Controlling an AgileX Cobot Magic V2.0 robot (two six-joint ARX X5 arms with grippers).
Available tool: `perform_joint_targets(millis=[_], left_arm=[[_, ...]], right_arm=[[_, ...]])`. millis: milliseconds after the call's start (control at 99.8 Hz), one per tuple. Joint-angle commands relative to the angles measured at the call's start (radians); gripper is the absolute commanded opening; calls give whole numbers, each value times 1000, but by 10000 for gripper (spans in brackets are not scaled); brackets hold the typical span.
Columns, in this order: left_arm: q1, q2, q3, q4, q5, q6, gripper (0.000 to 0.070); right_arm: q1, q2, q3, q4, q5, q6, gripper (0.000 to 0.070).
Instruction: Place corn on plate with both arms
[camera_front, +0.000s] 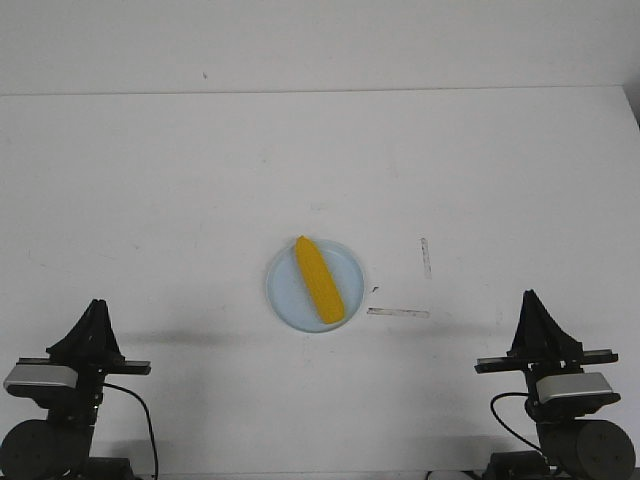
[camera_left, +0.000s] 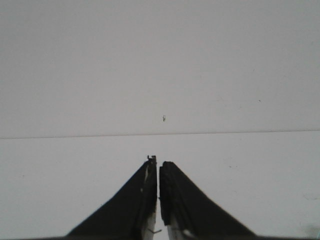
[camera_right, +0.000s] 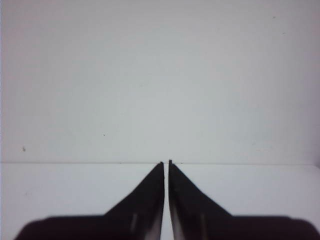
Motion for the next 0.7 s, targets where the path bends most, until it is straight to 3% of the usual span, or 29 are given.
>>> perform_joint_targets(millis=[0,250,691], left_arm=[[1,-3,10,11,-3,-7,2],[1,-30,-32,-12,-32,-7,1],[1,-68,-243,19,-10,-17,1]], right_arm=[[0,-2,5,10,0,-8,14],[0,-2,5,10,0,-8,15],[0,-2,5,10,0,-8,15]])
